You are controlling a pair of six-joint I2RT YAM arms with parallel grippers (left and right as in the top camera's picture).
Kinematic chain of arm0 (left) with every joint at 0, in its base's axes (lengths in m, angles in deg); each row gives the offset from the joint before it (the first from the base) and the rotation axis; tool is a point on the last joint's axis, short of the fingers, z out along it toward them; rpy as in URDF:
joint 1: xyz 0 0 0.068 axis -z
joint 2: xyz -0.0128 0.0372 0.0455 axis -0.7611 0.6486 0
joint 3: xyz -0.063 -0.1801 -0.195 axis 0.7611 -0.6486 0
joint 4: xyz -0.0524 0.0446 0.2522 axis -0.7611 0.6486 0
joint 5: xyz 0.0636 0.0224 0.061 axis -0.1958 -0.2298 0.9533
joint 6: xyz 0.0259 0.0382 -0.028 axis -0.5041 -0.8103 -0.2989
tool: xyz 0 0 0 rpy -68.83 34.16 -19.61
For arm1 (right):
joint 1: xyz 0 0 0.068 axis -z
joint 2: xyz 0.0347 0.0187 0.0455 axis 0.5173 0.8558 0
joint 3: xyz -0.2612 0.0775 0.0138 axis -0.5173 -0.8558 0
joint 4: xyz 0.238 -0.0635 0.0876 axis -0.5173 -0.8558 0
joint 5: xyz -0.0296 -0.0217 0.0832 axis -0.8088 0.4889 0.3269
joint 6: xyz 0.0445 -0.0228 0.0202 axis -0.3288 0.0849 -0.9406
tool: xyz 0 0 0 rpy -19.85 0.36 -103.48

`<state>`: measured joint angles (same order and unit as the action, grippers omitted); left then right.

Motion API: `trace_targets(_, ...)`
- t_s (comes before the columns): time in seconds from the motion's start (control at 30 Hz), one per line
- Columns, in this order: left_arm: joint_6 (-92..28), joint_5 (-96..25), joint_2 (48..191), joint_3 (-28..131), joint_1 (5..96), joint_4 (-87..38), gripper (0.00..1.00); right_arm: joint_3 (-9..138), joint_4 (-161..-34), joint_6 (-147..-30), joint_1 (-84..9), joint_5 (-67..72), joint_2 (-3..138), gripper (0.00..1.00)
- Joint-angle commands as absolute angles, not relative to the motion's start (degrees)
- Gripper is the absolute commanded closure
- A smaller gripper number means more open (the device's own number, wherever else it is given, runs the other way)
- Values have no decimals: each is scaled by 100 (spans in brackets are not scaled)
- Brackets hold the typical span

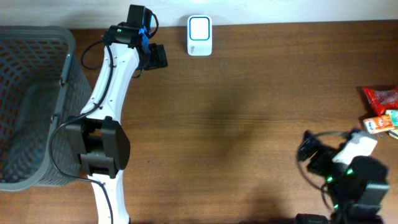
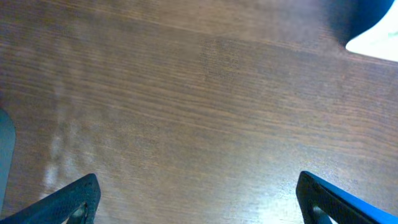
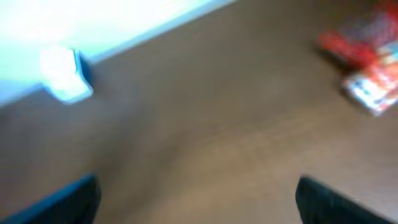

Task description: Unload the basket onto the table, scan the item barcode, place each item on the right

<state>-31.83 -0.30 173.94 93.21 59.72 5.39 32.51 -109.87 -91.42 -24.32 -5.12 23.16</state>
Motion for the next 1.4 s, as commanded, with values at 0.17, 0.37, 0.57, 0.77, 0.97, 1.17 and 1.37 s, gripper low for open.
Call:
trace_targets(0.17,-3126,-45,17425,9327,5978,537,1,206,-7825,-8797,-3014,165,502,2)
trace_targets(0.37,-3126,-45,17425,9327,5978,537,1,-255,-7647,-8106,-3073,152,-281,2)
trace_targets(0.57,-3126,-45,17425,9327,5978,537,1,-924,-6598,-7916,-3228,128,-281,2)
trace_targets(0.77,-3126,-45,17425,9327,5978,537,1,-924,-6832,-7658,-3237,130,-281,2)
trace_targets(0.97,-3126,-45,17425,9327,5978,537,1,-924,-6845,-7004,-3453,-10,-281,2)
trace_targets(1.17,-3126,-45,17425,9327,5978,537,1,-924,-6869,-7649,-3451,-178,-281,2)
trace_targets(1.37,-3126,-45,17425,9327,5978,537,1,-924,-6887,-7647,-3451,-305,-281,2)
